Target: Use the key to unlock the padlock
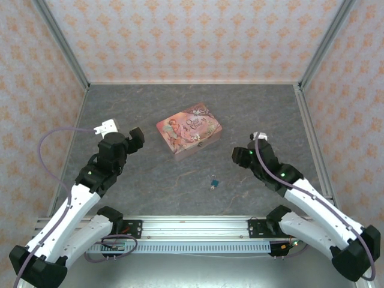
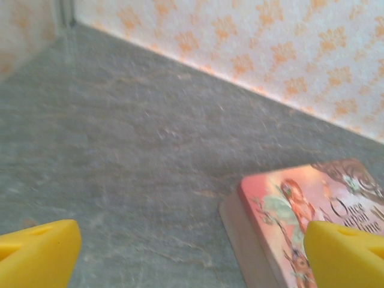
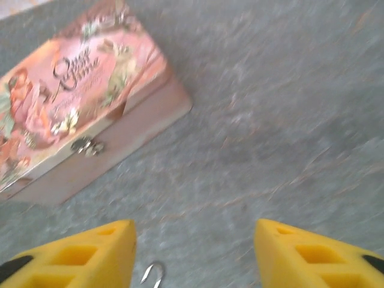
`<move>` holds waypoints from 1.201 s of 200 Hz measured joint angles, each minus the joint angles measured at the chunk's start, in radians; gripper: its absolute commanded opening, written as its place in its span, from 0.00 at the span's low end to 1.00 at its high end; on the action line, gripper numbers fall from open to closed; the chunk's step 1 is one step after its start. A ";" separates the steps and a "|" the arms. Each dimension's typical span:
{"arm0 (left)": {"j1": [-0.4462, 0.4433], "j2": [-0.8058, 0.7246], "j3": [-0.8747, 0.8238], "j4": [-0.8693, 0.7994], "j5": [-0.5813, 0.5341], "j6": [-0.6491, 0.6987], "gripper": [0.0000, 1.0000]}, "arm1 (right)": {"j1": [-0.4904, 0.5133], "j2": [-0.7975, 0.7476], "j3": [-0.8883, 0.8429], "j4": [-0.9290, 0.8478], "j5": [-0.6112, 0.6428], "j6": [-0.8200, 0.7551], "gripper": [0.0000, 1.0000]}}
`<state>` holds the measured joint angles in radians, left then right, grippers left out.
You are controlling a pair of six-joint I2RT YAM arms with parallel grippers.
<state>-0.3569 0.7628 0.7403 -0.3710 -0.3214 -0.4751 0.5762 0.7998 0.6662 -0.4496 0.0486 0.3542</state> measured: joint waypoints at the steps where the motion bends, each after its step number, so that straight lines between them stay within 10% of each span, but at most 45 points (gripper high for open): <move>1: 0.000 -0.001 0.000 0.000 -0.003 0.002 0.97 | -0.001 -0.003 0.000 0.000 0.002 -0.002 0.63; 59: 0.000 -0.025 0.001 0.085 -0.242 0.182 0.97 | -0.126 -0.124 -0.145 0.218 0.117 -0.237 1.00; 240: 0.072 0.272 -0.199 0.401 -0.293 0.306 1.00 | -0.493 0.452 -0.391 1.114 0.035 -0.417 0.99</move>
<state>-0.2848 1.0344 0.5411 0.0299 -0.6140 -0.1688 0.0830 1.2518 0.2752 0.6647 0.0841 -0.0624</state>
